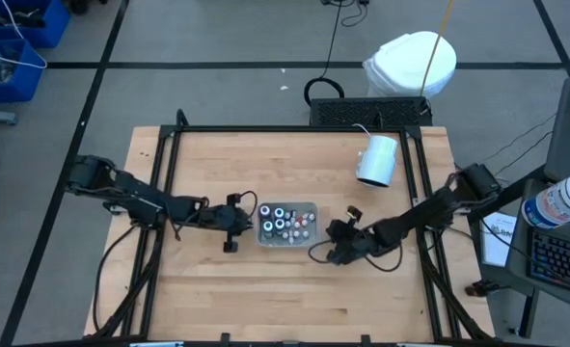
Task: Pick & Place food coloring
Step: Return to Home Position
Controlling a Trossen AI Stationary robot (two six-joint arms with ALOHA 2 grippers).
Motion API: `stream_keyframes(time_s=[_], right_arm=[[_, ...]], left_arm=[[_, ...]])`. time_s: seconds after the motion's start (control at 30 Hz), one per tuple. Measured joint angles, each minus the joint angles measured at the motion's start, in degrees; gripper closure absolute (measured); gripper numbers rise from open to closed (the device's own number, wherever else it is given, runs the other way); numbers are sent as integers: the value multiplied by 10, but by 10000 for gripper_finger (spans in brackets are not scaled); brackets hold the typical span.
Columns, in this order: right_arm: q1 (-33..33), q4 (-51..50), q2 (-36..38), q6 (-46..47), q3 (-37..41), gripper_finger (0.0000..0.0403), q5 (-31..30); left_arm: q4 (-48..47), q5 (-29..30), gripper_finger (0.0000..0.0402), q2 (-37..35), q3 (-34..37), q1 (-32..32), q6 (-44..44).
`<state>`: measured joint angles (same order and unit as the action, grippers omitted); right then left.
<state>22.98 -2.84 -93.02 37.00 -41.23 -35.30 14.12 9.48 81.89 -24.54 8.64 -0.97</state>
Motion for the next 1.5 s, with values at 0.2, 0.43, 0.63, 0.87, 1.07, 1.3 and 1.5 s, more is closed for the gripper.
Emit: stream_keyframes(time_s=[0.2,0.43,0.63,0.87,1.07,1.3,1.5], right_arm=[[47,-3,73,-89,8,403,-23],[63,195,219,-258,113,403,22],[18,289,370,-271,244,403,84],[0,339,487,-237,353,403,84],[0,335,520,-219,380,403,84],[27,310,562,-272,381,403,84],[46,261,645,-296,382,403,82]], left_arm=[[-44,40,360,-59,0,40,-18],[-35,-11,394,-139,0,73,-137],[-96,-32,393,-237,1,47,-180],[-120,-138,397,-321,8,0,-198],[-100,-94,398,-380,67,11,-145],[-6,-34,399,-532,193,64,-124],[-30,-35,400,-669,239,67,-124]])
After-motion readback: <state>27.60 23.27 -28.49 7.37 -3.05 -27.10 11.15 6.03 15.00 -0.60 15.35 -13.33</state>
